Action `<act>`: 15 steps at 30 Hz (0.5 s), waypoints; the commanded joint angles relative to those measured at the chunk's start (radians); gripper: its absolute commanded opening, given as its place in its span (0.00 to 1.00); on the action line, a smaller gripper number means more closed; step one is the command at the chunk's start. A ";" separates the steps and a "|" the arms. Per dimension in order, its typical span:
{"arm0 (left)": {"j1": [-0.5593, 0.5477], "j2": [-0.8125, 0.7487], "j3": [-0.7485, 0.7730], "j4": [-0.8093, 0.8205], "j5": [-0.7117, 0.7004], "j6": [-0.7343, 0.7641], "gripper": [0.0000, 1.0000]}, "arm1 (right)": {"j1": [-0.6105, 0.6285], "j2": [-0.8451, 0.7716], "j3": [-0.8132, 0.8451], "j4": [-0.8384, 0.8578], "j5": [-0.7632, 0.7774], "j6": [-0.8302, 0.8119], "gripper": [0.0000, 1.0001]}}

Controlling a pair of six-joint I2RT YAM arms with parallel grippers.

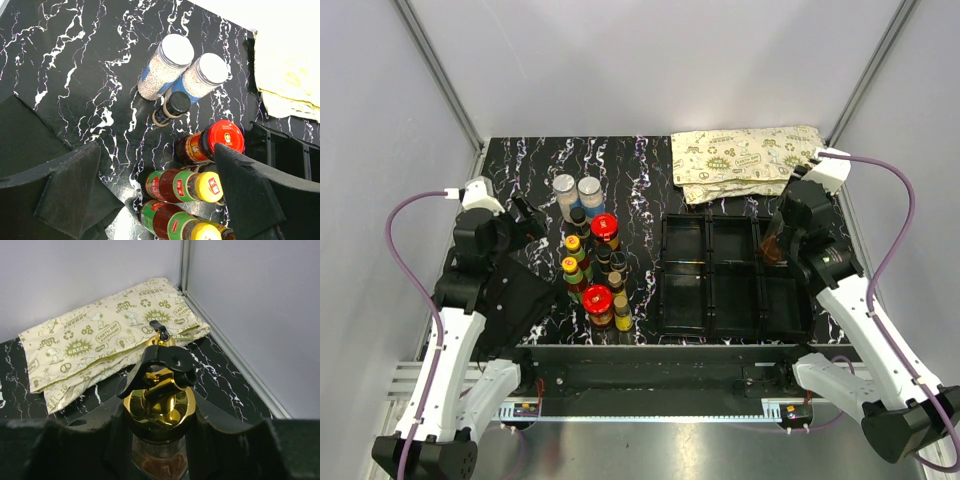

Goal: Organize the condiment bottles
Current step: Place the bottle in the storage box.

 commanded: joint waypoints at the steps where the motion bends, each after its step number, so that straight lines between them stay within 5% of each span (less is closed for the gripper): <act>1: 0.005 0.005 0.013 0.036 0.017 -0.004 0.99 | -0.020 -0.042 -0.017 0.248 -0.015 -0.055 0.00; 15: 0.012 0.017 0.014 0.038 0.023 -0.006 0.99 | -0.084 -0.002 -0.116 0.392 -0.054 -0.075 0.00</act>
